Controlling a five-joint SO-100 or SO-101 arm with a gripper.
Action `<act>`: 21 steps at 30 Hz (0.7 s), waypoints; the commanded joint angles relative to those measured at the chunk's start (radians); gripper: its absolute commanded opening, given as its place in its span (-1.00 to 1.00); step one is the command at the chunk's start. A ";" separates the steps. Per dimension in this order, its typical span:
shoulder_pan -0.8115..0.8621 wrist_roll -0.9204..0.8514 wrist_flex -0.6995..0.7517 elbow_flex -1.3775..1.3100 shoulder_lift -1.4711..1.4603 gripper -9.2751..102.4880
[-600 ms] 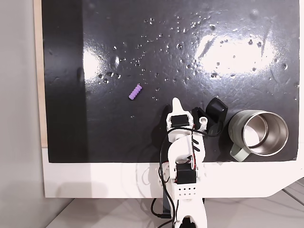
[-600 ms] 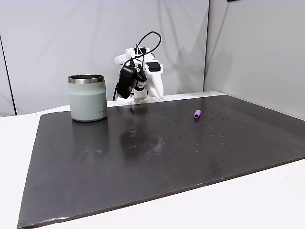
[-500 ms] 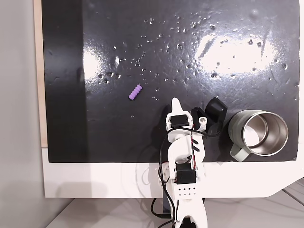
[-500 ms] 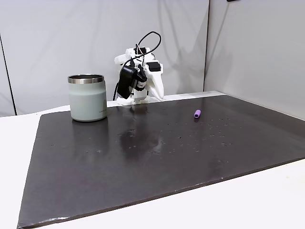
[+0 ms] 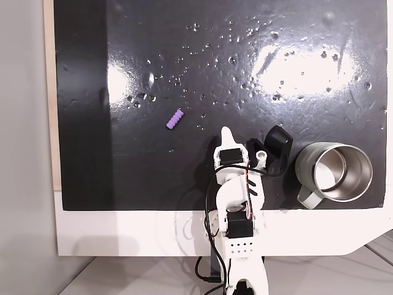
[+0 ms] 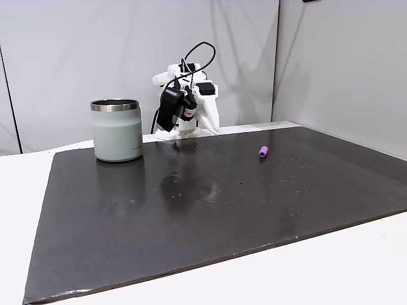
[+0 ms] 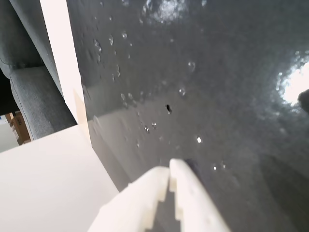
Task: Grasp a pengrip and put it in the cup.
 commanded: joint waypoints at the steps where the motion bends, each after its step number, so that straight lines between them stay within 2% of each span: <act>1: -0.031 -0.018 -0.011 -0.021 0.006 -0.84; 9: -0.133 -0.040 0.067 -0.207 -0.049 -0.84; 21: -0.172 -0.061 -0.052 -0.618 -0.755 -0.84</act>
